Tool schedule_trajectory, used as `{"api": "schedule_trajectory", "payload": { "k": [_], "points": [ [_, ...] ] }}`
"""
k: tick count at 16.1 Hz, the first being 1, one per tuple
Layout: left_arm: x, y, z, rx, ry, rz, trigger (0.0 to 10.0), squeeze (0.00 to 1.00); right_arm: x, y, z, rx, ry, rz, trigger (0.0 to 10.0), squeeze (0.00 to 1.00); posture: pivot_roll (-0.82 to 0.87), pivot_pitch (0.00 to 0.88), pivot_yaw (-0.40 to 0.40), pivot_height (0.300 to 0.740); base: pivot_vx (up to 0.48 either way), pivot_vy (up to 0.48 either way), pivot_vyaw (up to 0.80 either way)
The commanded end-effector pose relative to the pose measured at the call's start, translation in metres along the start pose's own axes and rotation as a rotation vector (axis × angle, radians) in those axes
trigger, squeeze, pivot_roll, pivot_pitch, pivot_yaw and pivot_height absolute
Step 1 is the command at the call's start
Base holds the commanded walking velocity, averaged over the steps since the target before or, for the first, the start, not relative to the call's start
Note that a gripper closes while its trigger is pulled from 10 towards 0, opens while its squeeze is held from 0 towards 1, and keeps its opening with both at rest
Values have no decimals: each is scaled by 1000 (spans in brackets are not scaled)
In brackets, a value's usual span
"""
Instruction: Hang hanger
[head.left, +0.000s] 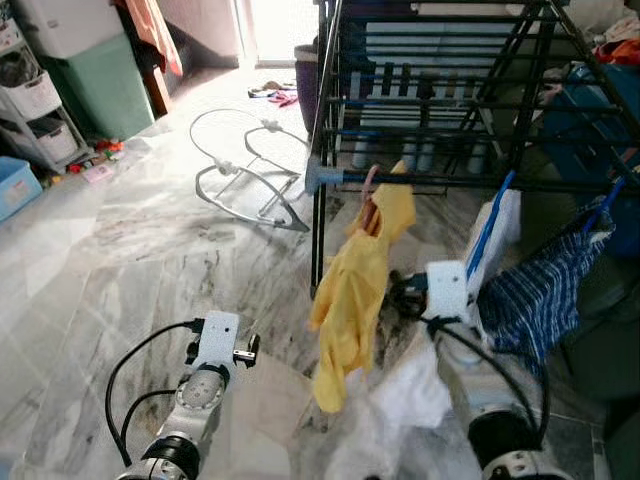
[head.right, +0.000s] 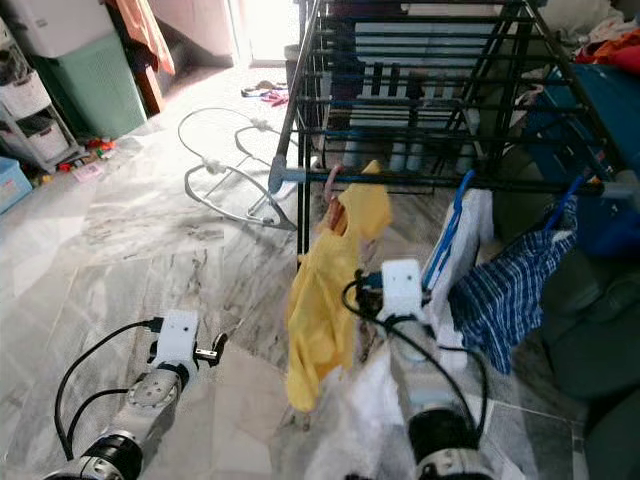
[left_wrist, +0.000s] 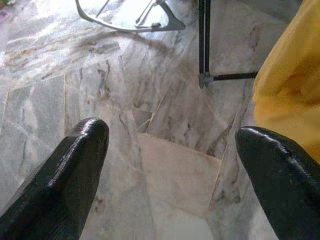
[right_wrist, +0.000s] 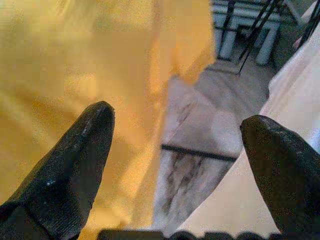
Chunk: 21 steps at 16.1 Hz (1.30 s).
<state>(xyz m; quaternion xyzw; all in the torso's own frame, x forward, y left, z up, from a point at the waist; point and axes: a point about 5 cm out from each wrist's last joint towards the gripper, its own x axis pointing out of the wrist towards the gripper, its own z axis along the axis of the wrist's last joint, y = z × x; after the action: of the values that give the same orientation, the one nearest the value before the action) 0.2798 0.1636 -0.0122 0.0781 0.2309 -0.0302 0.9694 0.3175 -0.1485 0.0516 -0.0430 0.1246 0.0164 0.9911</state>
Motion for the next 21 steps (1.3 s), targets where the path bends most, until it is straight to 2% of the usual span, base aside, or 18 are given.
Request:
{"api": "schedule_trajectory", "payload": {
  "k": [1, 8, 12, 13, 15, 18, 19, 21],
  "points": [
    [0, -1, -2, 12, 8, -8, 10000, 0, -2, 1, -7, 13, 22, -10, 10000, 0, -211, 0, 22, 740, -247, 0, 0],
    [0, -5, -3, 31, 15, -28, 10000, 0, -6, 2, -19, 6, 49, -26, 10000, 0, -220, 0, 19, 740, -254, 0, 0],
    [-1, -7, -6, 34, 29, -27, 10000, 0, -13, 4, -46, 24, 142, -25, 10000, 0, -216, 0, 15, 740, -267, 0, 0],
    [-2, -9, -11, 39, 54, -27, 10000, 0, -18, 2, -59, 46, 193, -29, 10000, 0, -215, 0, 13, 740, -270, 0, 0],
    [-4, -10, -16, 53, 68, -33, 10000, 0, -22, -1, -71, 78, 252, -40, 10000, 0, -213, 0, 10, 740, -294, 0, 0],
    [-11, -9, -32, 107, 121, -41, 10000, 0, -34, -8, -96, 83, 375, -49, 10000, 0, -210, 0, 15, 740, -189, 0, 0],
    [-18, -5, -49, 145, 196, -30, 10000, 0, -41, -9, -108, 88, 442, -17, 10000, 0, -202, 0, 24, 740, 0, 0, 0],
    [-25, 5, -63, 106, 281, 26, 10000, 0, -45, -3, -113, 13, 457, 75, 10000, 0, -196, 0, 27, 740, 0, 0, 0]
  ]
}}
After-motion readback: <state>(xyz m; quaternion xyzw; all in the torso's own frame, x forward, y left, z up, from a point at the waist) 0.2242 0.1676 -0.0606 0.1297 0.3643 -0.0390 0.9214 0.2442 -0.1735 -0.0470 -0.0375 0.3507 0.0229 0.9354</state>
